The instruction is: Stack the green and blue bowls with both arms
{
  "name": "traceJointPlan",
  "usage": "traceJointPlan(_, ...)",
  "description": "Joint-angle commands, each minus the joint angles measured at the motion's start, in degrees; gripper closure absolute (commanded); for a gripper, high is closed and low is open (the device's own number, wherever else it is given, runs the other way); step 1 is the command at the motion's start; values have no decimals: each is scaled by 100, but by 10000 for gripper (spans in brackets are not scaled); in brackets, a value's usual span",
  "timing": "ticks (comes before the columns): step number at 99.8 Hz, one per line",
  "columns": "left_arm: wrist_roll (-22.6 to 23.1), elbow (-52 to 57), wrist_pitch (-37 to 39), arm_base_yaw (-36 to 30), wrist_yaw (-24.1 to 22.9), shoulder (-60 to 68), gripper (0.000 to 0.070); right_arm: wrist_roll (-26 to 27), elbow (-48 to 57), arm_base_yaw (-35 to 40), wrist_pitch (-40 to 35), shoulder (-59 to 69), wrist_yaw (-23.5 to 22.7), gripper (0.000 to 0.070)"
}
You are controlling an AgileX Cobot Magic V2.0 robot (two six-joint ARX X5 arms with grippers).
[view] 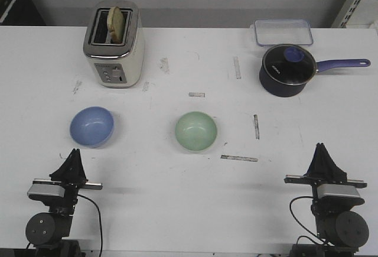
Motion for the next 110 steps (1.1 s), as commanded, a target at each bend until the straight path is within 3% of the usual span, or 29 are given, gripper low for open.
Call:
traceJointPlan(1, -127, 15, -31, 2, -9, -2, 699, 57, 0, 2, 59, -9, -2, 688)
traceJointPlan(22, -144, 474, -457, 2, -9, 188, 699, 57, 0, 2, 59, -9, -2, 688)
traceJointPlan(52, -149, 1158, -452, 2, -7, 1029, 698, 57, 0, 2, 59, -9, -4, 688)
traceJointPlan(69, -713, 1606, -450, 2, -4, 1864, 699, 57, 0, 2, 59, -9, -4, 688)
traceJointPlan(95, -723, 2085, -474, 2, -4, 2754, 699, 57, 0, 2, 59, -9, -2, 688)
traceJointPlan(110, -721, 2474, -872, 2, -4, 3359, 699, 57, 0, 2, 59, -9, -4, 688)
